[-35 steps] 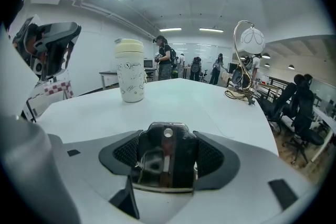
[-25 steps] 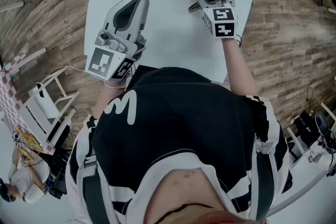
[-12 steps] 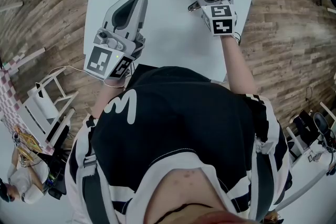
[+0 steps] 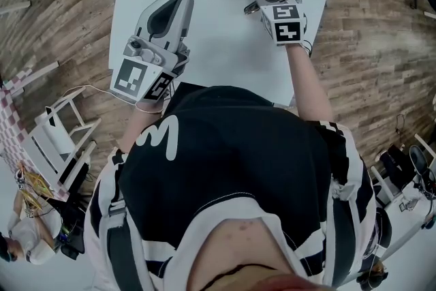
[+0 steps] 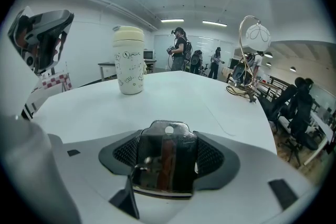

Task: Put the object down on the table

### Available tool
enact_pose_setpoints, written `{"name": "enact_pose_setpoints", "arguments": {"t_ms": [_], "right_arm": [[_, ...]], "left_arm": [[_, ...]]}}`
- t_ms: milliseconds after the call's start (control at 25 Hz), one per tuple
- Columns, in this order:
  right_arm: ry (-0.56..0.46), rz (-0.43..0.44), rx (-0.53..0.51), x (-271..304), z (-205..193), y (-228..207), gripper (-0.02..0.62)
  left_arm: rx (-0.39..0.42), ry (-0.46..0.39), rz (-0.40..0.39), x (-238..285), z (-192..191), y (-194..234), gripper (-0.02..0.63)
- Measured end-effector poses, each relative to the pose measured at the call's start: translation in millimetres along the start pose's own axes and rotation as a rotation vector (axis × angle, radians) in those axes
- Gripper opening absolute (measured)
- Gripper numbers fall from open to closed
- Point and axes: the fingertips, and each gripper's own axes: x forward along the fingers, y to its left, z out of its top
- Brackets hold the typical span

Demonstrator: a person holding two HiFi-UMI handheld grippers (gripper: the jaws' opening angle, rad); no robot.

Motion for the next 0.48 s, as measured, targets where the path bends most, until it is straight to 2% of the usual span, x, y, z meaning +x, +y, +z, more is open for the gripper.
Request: {"name": "enact_pose_setpoints", "arguments": {"t_ms": [480], "right_arm": [[-0.001, -0.001, -0.001, 1.0, -0.3, 0.5, 0.302]], "left_arm": [[0.014, 0.001, -0.015, 1.7, 2.3, -9.4, 0.005]]}}
